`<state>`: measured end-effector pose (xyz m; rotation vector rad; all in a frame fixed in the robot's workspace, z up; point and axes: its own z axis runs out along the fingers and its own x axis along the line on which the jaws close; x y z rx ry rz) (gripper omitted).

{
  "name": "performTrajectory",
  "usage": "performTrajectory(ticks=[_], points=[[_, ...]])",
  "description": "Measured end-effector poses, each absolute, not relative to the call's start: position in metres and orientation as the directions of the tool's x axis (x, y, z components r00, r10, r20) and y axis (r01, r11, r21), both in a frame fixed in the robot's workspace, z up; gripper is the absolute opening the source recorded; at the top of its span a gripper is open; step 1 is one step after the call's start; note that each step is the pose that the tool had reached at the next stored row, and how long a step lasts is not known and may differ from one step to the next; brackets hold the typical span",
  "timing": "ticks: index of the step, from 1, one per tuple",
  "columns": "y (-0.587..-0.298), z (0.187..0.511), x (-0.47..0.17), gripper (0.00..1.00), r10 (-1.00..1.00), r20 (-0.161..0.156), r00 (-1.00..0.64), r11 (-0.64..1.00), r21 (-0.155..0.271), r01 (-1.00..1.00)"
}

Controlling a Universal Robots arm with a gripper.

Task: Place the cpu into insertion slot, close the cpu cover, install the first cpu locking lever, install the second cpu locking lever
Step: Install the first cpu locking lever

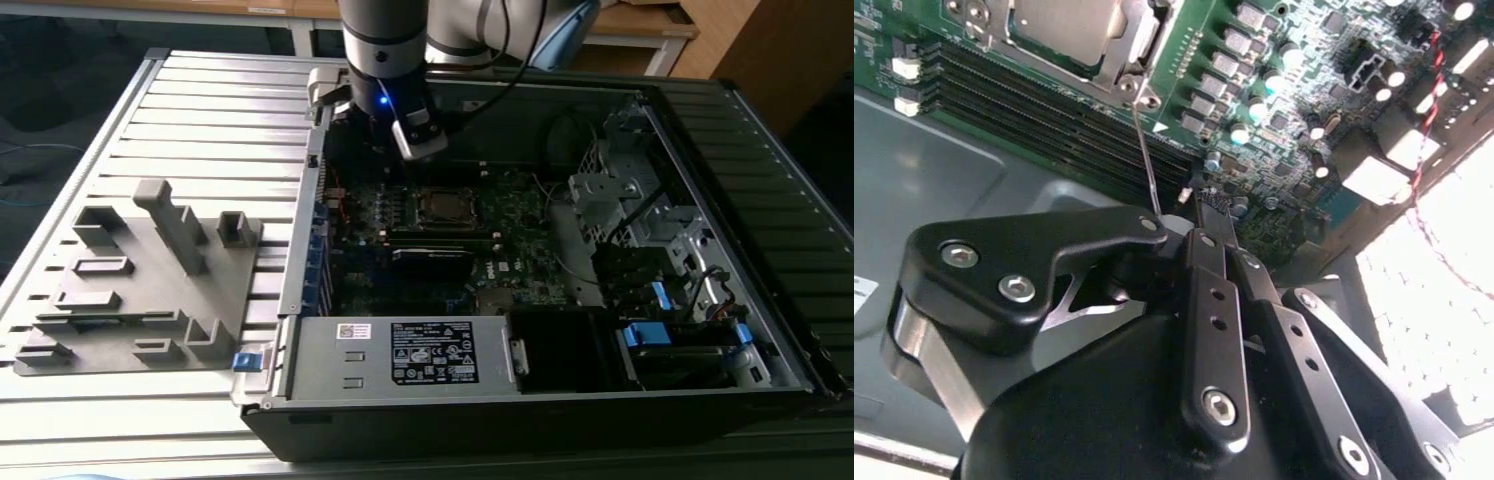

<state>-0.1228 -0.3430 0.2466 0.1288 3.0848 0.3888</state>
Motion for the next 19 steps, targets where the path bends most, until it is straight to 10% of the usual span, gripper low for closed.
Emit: performTrajectory(ticks=[19], points=[[-0.341,0.246,-0.081,0.11,0.086,-0.02,-0.996,0.968,0.239,0.078]])
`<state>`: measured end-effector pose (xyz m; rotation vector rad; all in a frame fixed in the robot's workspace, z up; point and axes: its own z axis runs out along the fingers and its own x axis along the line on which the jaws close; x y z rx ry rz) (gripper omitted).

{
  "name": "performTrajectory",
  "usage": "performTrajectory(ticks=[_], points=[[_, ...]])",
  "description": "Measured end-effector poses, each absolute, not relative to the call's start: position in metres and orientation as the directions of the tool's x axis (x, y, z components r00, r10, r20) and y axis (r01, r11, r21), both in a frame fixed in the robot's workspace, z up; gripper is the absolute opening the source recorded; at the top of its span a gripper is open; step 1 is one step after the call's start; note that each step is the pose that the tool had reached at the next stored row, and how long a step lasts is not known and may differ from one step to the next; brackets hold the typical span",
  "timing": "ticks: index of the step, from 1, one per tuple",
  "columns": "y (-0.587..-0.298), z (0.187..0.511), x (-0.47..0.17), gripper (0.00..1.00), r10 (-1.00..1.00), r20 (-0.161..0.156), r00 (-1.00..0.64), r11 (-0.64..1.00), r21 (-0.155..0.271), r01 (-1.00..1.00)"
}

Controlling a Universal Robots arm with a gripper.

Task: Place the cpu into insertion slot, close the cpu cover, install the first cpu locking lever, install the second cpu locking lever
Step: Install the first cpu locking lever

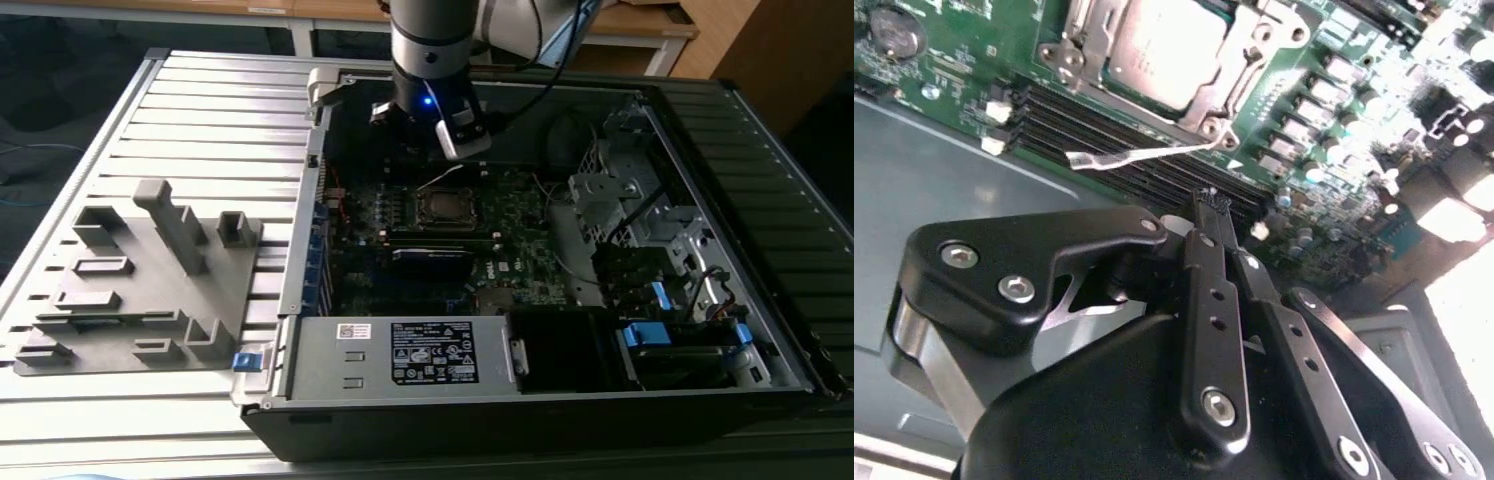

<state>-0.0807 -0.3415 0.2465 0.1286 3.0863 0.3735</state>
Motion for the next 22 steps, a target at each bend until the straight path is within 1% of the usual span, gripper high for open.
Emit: performTrajectory(ticks=[1,4,6,22], points=[[-0.341,0.246,-0.081,0.11,0.086,-0.02,-0.996,0.968,0.237,0.079],[-0.341,0.246,-0.081,0.11,0.085,-0.023,-0.996,0.976,0.201,0.078],[-0.34,0.246,-0.081,0.11,0.084,-0.024,-0.996,0.979,0.189,0.078],[-0.33,0.241,-0.065,0.11,0.084,-0.025,-0.996,0.979,0.186,0.078]])
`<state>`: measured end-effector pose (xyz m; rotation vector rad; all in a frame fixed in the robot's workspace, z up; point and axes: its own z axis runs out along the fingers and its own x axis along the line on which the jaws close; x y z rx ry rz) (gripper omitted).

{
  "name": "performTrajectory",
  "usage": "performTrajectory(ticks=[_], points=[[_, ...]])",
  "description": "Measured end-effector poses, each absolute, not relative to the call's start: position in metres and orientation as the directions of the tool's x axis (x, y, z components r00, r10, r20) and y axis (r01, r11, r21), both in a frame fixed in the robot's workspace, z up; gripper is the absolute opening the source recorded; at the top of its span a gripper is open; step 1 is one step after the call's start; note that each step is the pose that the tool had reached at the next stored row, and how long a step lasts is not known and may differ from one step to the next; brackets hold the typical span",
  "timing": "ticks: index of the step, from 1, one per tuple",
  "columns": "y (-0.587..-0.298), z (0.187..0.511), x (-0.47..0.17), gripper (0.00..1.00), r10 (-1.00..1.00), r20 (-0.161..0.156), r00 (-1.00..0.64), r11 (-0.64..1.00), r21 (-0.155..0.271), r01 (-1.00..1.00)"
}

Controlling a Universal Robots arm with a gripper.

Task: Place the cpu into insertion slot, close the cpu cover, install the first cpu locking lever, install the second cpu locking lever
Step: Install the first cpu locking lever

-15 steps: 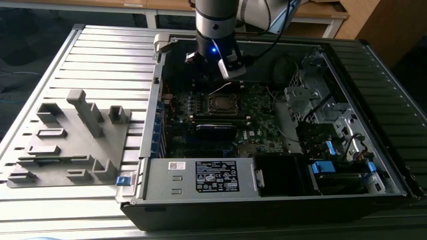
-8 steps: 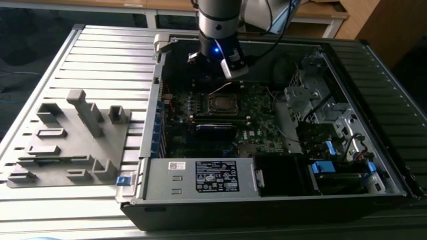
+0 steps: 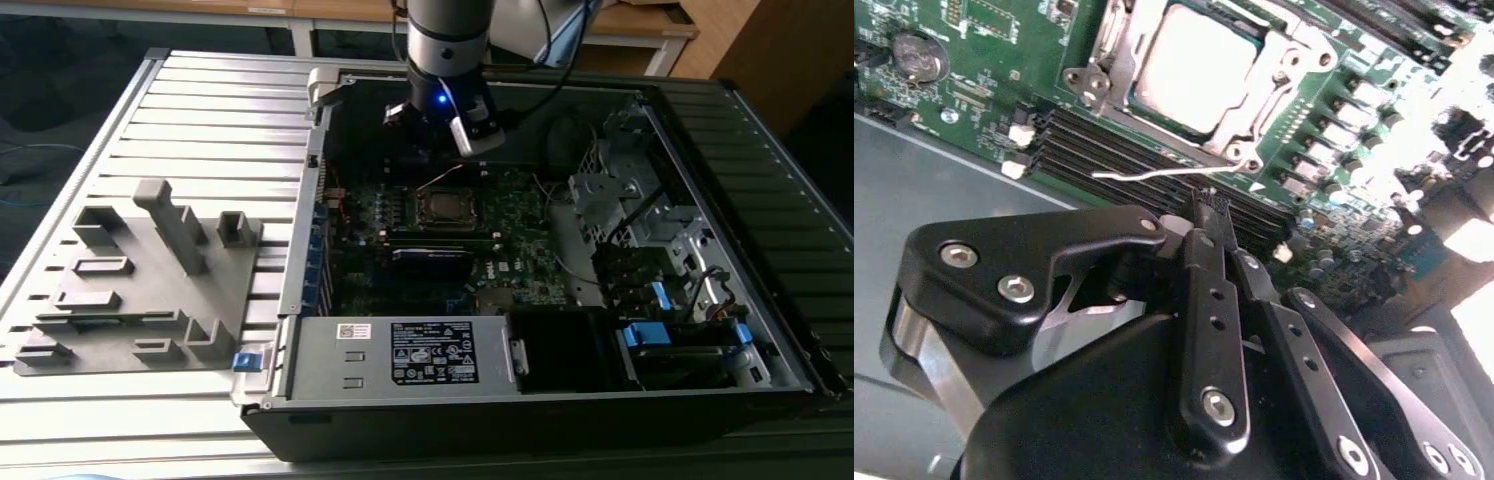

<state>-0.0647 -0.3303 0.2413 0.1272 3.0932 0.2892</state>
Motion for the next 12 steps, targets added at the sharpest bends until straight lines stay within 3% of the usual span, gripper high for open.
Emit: performTrajectory(ticks=[12], points=[[-0.328,0.235,-0.053,0.11,0.084,-0.025,-0.996,0.979,0.186,0.078]])
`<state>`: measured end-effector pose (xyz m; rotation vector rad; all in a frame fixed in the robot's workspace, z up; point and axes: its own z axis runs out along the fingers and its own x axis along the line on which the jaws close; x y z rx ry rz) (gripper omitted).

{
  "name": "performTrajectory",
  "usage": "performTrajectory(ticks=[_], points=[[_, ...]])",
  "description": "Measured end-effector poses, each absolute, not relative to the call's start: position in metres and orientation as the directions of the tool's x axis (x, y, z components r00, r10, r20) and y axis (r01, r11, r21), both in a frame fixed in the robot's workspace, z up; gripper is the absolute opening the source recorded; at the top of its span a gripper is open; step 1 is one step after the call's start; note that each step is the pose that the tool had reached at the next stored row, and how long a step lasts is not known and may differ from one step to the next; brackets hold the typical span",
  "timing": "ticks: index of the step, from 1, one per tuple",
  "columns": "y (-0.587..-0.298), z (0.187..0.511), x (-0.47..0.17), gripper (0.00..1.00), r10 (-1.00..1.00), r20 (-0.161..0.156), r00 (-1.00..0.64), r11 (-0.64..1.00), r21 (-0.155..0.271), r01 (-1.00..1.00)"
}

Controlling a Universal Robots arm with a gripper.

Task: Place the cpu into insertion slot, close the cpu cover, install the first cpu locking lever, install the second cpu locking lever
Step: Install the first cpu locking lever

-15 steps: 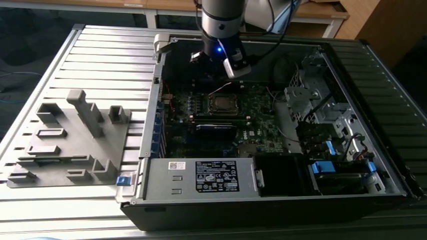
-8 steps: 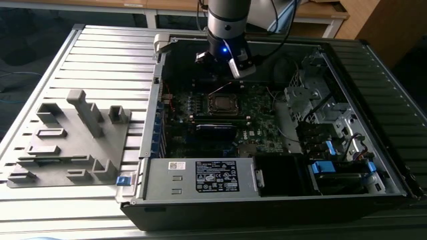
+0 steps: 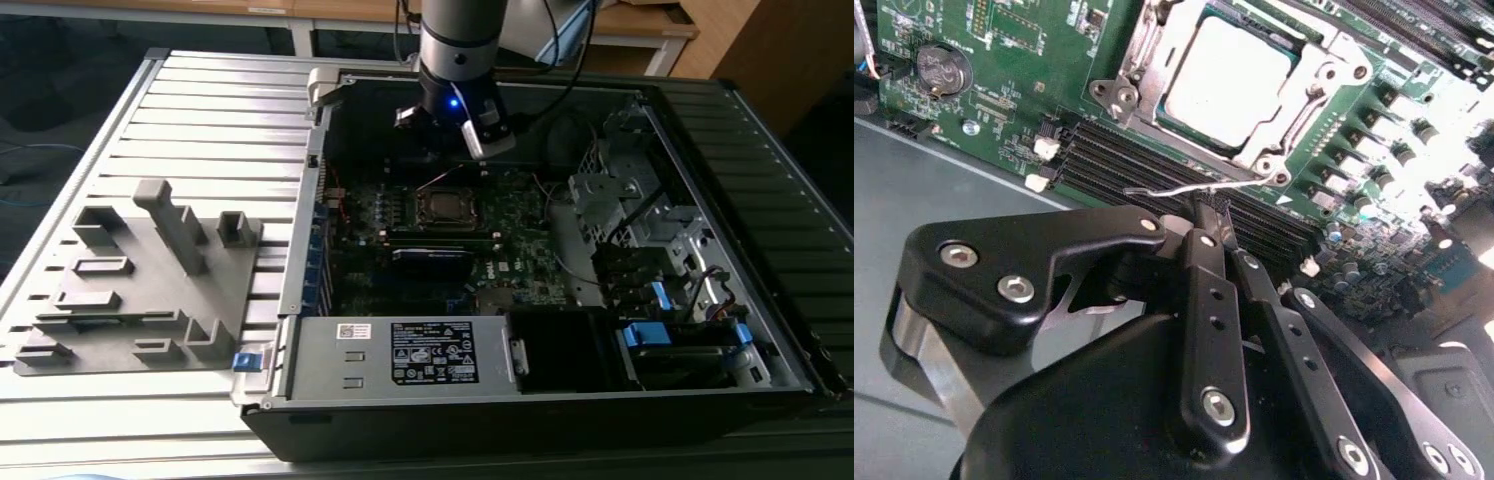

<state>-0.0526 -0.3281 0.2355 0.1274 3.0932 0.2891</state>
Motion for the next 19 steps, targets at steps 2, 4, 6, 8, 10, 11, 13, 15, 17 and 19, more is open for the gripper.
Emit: performTrajectory(ticks=[2,4,6,8,10,11,13,15,17,19], points=[[-0.328,0.2348,-0.0525,0.11,0.084,-0.025,-0.996,0.979,0.187,0.078],[-0.3281,0.2336,-0.0526,0.11,0.084,-0.025,-0.996,0.979,0.187,0.078],[-0.3281,0.2318,-0.0526,0.11,0.084,-0.025,-0.996,0.979,0.187,0.078],[-0.3279,0.2306,-0.0525,0.11,0.084,-0.025,-0.996,0.979,0.186,0.078],[-0.3273,0.23,-0.0526,0.11,0.084,-0.025,-0.996,0.979,0.186,0.078],[-0.3269,0.2294,-0.0526,0.11,0.084,-0.025,-0.996,0.979,0.186,0.078],[-0.3257,0.2288,-0.0526,0.11,0.085,-0.025,-0.996,0.979,0.186,0.079],[-0.325,0.2283,-0.0525,0.11,0.085,-0.025,-0.996,0.979,0.186,0.079],[-0.3244,0.2276,-0.0525,0.11,0.085,-0.025,-0.996,0.979,0.186,0.079],[-0.324,0.2267,-0.0521,0.11,0.085,-0.024,-0.996,0.979,0.186,0.079]])
